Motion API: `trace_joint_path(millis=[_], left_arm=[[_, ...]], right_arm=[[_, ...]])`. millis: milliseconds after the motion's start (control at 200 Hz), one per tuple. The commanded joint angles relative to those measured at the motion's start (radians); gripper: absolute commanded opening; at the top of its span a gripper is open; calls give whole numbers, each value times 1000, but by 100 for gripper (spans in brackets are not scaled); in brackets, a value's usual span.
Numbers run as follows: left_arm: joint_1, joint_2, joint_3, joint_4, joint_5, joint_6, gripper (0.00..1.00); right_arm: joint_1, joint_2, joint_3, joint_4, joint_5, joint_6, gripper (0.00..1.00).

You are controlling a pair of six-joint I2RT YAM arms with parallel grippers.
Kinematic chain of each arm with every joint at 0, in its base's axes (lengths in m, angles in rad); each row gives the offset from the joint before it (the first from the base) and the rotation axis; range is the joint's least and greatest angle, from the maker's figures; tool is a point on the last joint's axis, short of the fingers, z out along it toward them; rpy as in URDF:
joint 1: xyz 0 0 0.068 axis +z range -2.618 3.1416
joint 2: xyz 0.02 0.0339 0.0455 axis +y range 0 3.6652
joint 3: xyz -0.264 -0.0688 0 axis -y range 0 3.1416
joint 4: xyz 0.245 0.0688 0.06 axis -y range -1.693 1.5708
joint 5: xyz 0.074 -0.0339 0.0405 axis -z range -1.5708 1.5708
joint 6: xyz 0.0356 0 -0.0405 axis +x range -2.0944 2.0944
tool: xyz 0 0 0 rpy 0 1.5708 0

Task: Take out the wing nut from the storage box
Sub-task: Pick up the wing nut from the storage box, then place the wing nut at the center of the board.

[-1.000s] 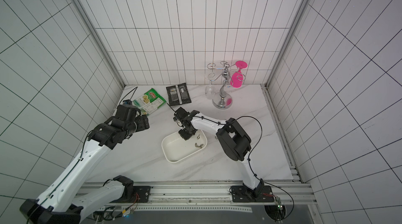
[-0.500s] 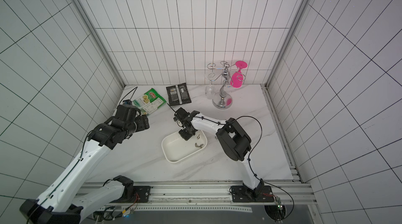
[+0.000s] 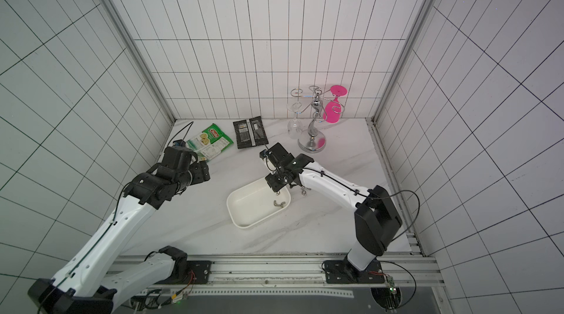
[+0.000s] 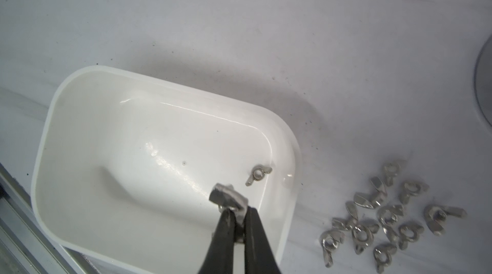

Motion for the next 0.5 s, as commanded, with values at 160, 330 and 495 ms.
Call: trace_joint_path(millis=[160,330,495], left_arm=[[3,19,25,31,28,11,85],[2,28,34,33,30,12,85],[2,35,39,33,37,9,85]], right_arm=[[-212,-130,-246,48,108,172,7],[-287,-157,-352,112,117,215,7],[-297,-112,-370,137,111,213,7]])
